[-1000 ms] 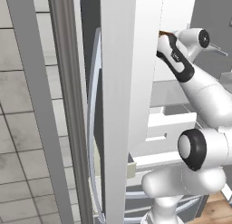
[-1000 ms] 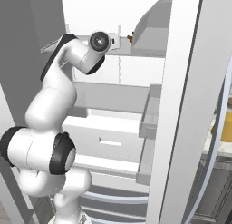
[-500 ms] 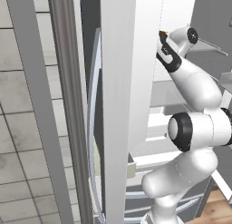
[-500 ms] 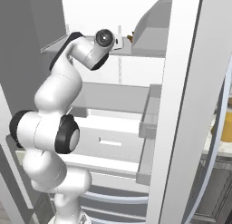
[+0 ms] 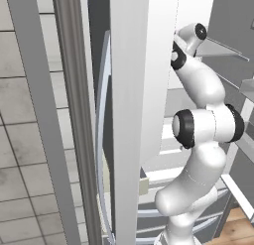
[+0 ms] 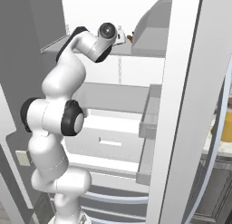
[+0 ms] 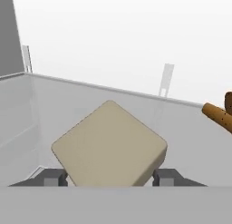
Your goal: Move the tofu and hotdog bun from the second highest shelf to the top shelf to make space. Then, place the pitcher from the counter on the cleared second highest shelf.
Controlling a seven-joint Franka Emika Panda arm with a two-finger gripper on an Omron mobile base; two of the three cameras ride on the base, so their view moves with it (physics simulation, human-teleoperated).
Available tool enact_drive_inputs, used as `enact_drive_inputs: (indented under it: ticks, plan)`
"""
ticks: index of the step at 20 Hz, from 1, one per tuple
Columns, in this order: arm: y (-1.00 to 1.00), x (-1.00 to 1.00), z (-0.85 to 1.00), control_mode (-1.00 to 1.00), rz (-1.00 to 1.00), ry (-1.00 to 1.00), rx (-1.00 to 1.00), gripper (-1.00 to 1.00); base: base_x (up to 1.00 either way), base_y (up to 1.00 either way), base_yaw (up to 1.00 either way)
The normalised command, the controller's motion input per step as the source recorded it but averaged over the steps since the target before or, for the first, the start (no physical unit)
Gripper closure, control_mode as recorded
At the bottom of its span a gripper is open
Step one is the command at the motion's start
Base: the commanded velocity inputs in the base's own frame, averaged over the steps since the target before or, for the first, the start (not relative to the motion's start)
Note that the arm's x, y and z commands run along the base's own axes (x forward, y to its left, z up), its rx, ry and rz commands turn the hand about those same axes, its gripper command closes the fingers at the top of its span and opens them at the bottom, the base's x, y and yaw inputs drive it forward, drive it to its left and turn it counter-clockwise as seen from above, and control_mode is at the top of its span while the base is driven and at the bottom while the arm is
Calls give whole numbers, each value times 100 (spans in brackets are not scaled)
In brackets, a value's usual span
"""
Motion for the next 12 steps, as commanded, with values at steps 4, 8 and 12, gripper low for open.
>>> enact_drive_inputs:
  ticks: [4,8,12]
  plan:
    - [0,3,-37,-100,0,0,-9,-100,0,0,0]
    - [0,0,-25,-100,0,3,-8,-100,0,0,0]
    - [1,0,-3,-100,0,2,-7,-100,0,0,0]
